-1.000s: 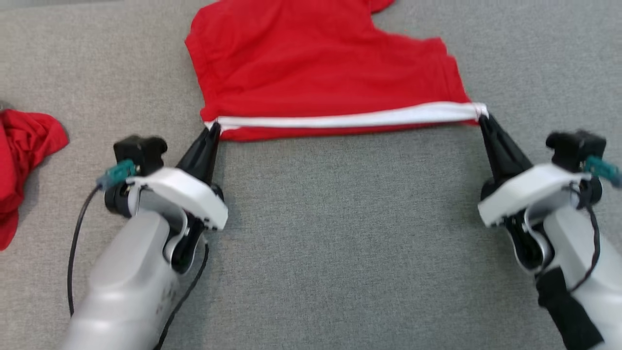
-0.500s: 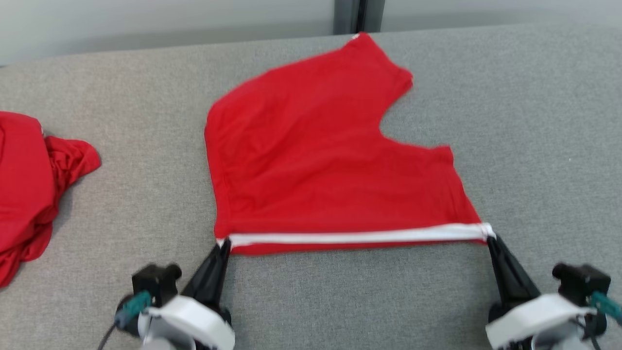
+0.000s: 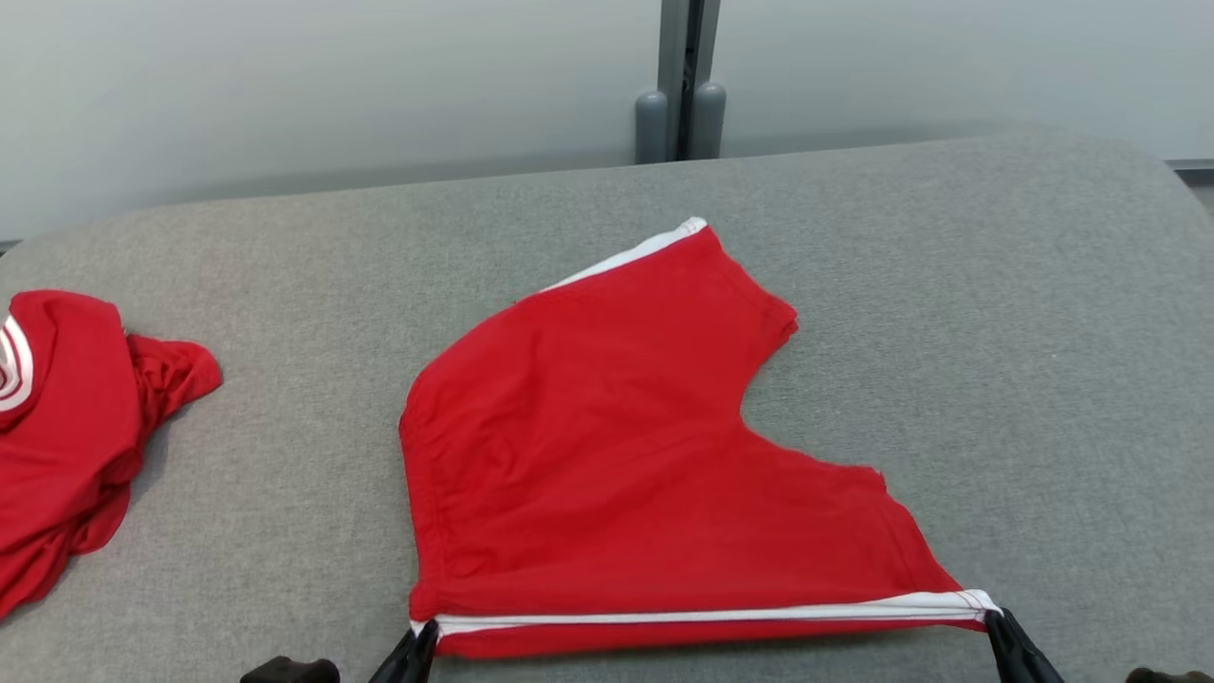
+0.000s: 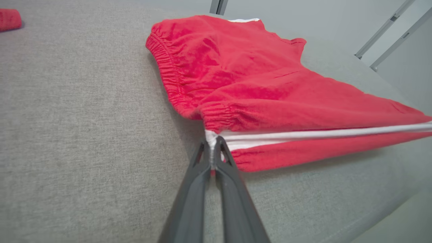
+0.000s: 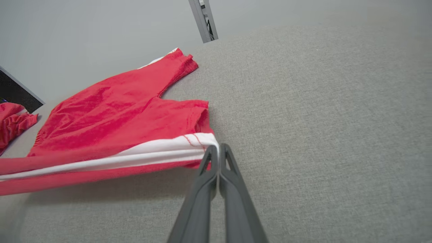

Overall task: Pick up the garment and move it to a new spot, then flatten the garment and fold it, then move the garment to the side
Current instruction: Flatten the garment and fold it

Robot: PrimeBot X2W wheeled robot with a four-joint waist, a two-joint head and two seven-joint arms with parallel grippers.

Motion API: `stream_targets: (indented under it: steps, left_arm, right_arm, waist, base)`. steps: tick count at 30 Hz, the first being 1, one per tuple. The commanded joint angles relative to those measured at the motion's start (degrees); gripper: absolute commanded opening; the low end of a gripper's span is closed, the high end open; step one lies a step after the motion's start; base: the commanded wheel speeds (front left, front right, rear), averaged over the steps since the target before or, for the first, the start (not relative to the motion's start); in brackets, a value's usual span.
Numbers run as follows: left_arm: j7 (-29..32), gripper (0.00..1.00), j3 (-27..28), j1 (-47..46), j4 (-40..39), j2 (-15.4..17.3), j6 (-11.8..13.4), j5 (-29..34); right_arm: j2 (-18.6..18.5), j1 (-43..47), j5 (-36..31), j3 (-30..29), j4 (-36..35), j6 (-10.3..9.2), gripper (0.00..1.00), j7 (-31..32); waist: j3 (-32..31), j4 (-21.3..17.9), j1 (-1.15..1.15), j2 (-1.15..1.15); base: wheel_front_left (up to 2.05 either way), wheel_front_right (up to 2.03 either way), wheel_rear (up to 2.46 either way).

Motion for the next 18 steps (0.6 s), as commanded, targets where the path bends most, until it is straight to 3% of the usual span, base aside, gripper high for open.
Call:
stream_targets:
  steps: [1,11,15,18]
  left_arm:
    - [0.45,0.00,0.57,0.75,-1.37,0.92,0.95,-0.36]
    - [3.53,0.00,1.85,0.04,-9.00,2.18,4.29,-0.10]
    - [4.12,0.00,1.62,-3.56,-10.41,1.40,4.44,0.69]
    - [3.85,0.00,1.55,-7.73,-10.64,0.74,3.06,0.77]
  right_arm:
    - [-0.15,0.62,-0.30,-0.95,-1.20,-0.02,0.00,0.65]
    - [0.46,-1.90,-1.39,-3.01,-6.49,-0.02,0.00,3.26]
    - [-0.35,-6.87,-1.98,-3.26,-6.38,-0.02,0.00,3.33]
    - [-2.19,-12.04,-1.81,-2.50,-5.75,-0.02,0.00,3.22]
  waist:
    - [-0.35,-0.45,0.00,0.00]
    - [2.38,0.50,0.00,0.00]
    - [5.52,1.99,0.00,0.00]
    - [8.36,3.37,0.00,0.00]
  base:
    - [0.00,0.00,0.00]
    - [0.00,0.00,0.00]
    - [0.00,0.00,0.00]
    - [0.00,0.00,0.00]
